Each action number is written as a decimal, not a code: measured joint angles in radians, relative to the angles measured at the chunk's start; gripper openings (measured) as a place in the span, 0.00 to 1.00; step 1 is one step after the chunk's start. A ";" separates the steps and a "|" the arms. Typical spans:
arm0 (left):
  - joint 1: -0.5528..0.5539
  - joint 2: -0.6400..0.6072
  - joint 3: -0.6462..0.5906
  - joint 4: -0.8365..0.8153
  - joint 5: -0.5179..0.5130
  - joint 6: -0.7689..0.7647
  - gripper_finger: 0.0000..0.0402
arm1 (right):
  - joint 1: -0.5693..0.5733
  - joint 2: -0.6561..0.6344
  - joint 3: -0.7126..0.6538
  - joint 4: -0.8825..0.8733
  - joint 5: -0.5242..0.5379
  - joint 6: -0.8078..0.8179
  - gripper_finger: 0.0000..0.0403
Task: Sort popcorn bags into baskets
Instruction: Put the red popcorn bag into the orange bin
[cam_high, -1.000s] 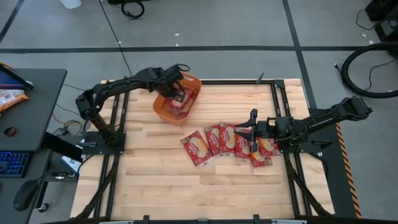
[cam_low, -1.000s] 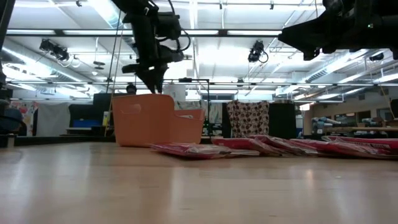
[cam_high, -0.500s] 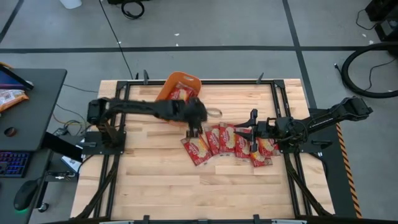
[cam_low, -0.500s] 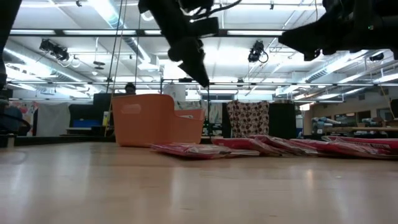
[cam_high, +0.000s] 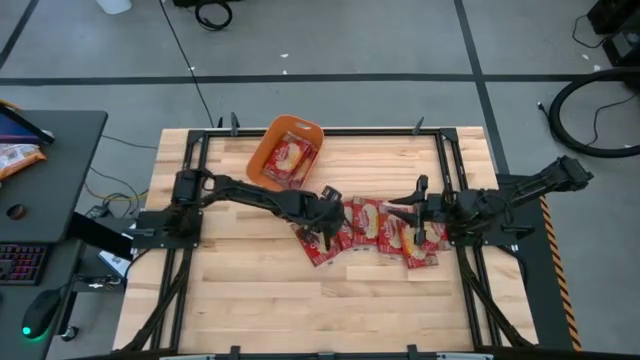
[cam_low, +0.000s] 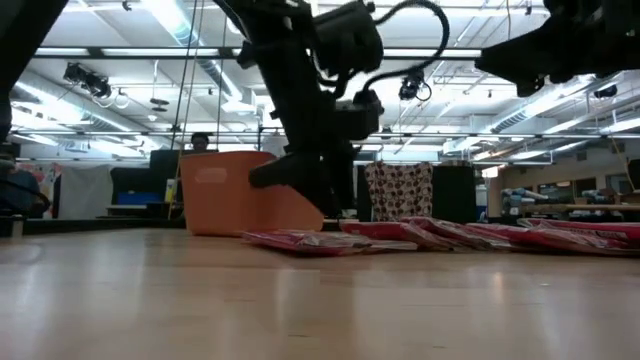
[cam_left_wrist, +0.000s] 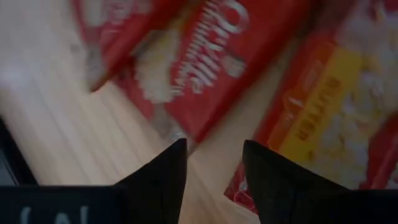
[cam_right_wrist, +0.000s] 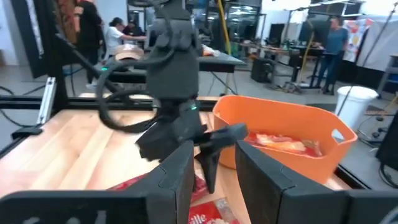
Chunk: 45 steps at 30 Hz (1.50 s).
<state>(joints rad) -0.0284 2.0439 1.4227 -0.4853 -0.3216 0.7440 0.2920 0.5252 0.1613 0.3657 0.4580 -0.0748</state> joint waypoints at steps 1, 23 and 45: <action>0.000 0.008 0.000 0.004 -0.001 0.037 0.40 | 0.000 0.005 0.000 0.008 0.005 0.001 0.31; -0.010 0.123 0.005 0.173 -0.089 0.343 0.07 | 0.000 0.070 0.000 -0.009 0.013 0.101 0.31; 0.187 -0.114 0.429 -0.519 -0.062 -0.800 0.07 | 0.000 0.073 0.000 0.000 -0.004 0.101 0.31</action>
<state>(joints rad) 0.1586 1.9301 1.8517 -1.0044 -0.3840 -0.0561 0.2924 0.5983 0.1616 0.3654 0.4544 0.0257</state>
